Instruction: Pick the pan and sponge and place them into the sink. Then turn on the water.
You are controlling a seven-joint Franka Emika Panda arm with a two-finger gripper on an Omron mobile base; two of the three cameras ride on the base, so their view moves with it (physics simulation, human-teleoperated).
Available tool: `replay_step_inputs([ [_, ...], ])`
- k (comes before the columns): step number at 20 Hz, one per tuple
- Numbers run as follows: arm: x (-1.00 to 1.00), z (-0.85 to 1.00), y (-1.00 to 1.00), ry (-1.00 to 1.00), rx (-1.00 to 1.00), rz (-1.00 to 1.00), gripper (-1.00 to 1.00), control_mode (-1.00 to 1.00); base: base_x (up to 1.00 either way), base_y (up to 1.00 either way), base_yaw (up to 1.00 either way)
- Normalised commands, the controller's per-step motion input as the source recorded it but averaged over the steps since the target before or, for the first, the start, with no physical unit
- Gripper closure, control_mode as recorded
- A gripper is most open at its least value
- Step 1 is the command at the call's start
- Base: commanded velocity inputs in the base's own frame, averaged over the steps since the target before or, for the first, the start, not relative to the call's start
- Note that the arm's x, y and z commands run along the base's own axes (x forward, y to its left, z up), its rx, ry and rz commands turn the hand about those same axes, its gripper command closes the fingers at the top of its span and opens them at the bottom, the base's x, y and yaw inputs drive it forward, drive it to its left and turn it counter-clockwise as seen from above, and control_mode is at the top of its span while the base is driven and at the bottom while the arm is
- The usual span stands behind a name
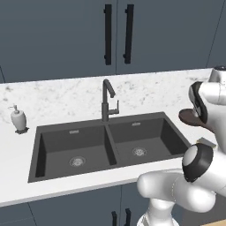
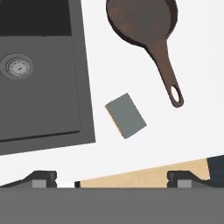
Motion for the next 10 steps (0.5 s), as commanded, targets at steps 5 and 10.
replay_step_inputs([
  [5, 0.19, -0.23, 0.00, 0.02, 0.00, 0.03, -1.00, -1.00, 0.00, 0.00, 0.00],
  [10, 0.19, -0.22, 0.00, 0.00, 0.00, 0.01, -1.00, -1.00, 0.00, 0.00, 0.00],
])
